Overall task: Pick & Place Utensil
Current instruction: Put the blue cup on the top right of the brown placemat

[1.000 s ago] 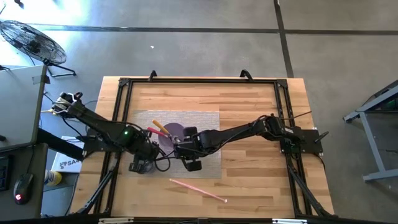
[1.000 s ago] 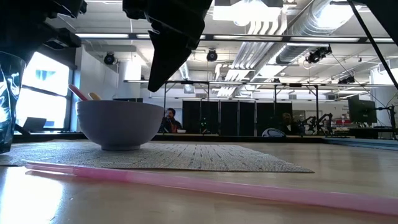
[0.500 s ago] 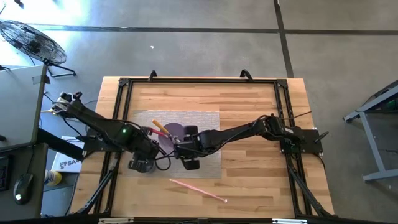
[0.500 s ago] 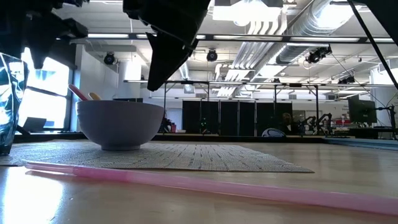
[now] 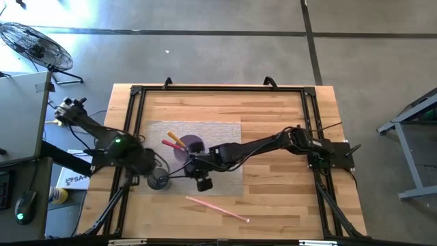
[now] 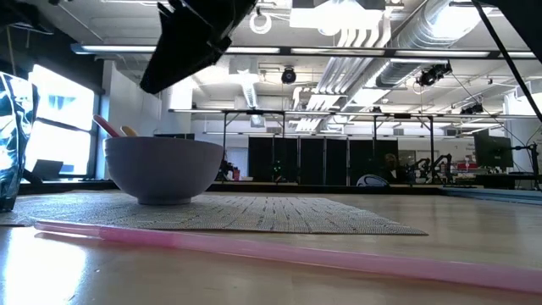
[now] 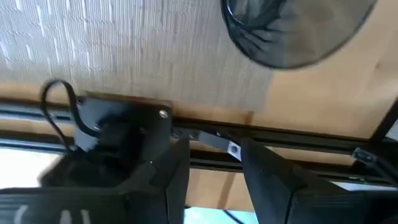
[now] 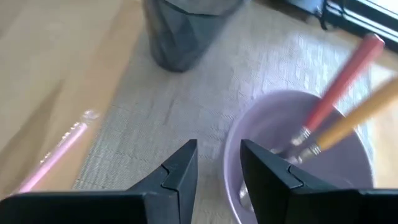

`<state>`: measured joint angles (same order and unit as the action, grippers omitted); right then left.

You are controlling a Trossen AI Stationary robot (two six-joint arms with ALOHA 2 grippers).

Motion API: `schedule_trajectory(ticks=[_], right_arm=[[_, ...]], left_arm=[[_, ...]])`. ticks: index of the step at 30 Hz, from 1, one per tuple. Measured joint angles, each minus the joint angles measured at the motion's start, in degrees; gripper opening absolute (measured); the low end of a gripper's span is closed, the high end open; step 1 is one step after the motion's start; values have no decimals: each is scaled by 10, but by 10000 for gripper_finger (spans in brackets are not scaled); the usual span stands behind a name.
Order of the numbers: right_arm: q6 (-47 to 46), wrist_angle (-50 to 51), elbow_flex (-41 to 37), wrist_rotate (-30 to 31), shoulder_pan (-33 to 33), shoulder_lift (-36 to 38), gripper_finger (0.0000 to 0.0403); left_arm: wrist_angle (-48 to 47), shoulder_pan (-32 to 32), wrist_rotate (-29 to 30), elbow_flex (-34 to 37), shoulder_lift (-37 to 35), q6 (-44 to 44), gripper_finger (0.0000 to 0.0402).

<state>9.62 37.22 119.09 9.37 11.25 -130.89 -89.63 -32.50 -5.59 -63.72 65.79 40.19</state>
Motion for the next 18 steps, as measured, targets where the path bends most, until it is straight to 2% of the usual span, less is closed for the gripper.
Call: schedule_trajectory(ticks=[3, 7, 11, 18], right_arm=[[20, -30, 0, -29, 0, -11, 115], [34, -65, 0, -71, -7, -26, 131], [26, -99, 0, -83, -14, -40, 183], [-46, -162, 0, -84, -8, -59, 288]], left_arm=[[-2, -52, 5, 22, -35, 78, 140], [25, -121, 46, 56, -77, 165, 140], [78, -175, 64, 92, -103, 200, 140], [130, -222, 62, 135, -107, 199, 140]])
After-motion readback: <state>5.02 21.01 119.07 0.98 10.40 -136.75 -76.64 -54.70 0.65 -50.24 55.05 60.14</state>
